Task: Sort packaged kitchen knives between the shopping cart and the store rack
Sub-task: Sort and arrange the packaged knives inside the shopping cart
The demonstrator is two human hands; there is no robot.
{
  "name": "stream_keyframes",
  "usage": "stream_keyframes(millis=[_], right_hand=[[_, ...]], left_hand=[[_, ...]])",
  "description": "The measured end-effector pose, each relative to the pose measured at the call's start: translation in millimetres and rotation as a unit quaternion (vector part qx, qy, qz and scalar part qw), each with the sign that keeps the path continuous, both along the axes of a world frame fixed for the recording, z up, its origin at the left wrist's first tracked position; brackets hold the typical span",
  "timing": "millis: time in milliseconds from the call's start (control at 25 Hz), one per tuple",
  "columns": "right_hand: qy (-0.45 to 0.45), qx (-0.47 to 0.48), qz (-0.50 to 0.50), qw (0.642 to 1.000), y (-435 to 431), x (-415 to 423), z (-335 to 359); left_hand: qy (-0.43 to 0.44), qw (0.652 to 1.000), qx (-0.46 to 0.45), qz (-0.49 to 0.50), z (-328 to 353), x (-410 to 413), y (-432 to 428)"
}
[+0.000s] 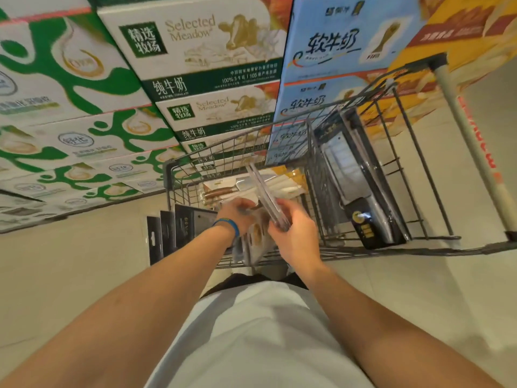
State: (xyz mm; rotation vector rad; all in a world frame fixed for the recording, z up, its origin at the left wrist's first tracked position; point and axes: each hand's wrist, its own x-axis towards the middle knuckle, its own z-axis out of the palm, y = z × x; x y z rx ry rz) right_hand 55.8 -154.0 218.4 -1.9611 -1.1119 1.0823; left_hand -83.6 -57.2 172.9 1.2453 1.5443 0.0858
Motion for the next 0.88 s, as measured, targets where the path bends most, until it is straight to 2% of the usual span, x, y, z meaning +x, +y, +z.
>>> stream_keyframes(millis=[80, 240, 360, 520, 640, 720, 800, 880], right_hand=[[-0.036, -0.048, 0.042, 0.997, -21.3, 4.8, -26.4], [-0.107, -0.073, 0.062, 0.990, -34.8, 23.5, -46.6], [-0.171, -0.154, 0.142, 0.963, -19.4, 27.7, -44.1], [-0.154, -0.189, 0.137, 0.960, -19.1, 28.2, -40.7], [-0.132, -0.212, 0.122, 0.961, -29.7, 25.5, -36.2], [-0.124, -0.179, 0.123, 0.968, -38.9, 22.2, -36.0], [-0.102, -0.166, 0.108, 0.975, -44.8, 22.9, -38.4], [-0.128, -0.196, 0.140, 0.962, -46.2, 25.9, -42.7]], left_hand=[[-0.022, 1.000, 0.010, -0.007, 2.9, 20.9, -3.0], [-0.010, 0.998, 0.021, -0.060, 1.0, 42.2, 0.1], [0.007, 0.993, 0.026, -0.119, 0.6, 61.5, 0.8], [0.027, 0.986, 0.080, -0.142, 1.0, 70.7, -3.8], [0.036, 0.993, 0.099, -0.053, -1.4, 63.3, -22.7], [-0.004, 0.998, 0.054, 0.024, -3.4, 65.7, -30.8], [-0.056, 0.998, 0.007, 0.041, -6.7, 69.0, -26.1], [-0.094, 0.995, -0.019, 0.029, -9.4, 67.3, -14.5]])
